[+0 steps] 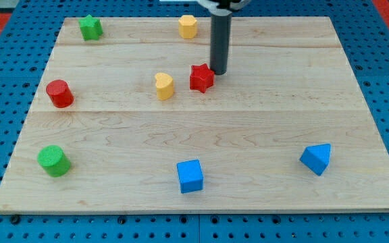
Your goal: Push the yellow hexagon a bit down
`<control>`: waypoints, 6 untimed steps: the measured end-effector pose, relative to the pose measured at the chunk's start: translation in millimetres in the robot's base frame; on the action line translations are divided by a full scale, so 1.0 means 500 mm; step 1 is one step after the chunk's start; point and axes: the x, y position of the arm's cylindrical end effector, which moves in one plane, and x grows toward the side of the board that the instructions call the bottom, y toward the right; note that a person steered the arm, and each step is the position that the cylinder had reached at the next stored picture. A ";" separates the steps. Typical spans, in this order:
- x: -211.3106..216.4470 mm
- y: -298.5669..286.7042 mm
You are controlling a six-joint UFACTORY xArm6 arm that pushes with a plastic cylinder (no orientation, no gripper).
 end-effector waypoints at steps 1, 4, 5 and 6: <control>-0.132 0.105; -0.238 -0.180; -0.147 -0.264; -0.177 -0.251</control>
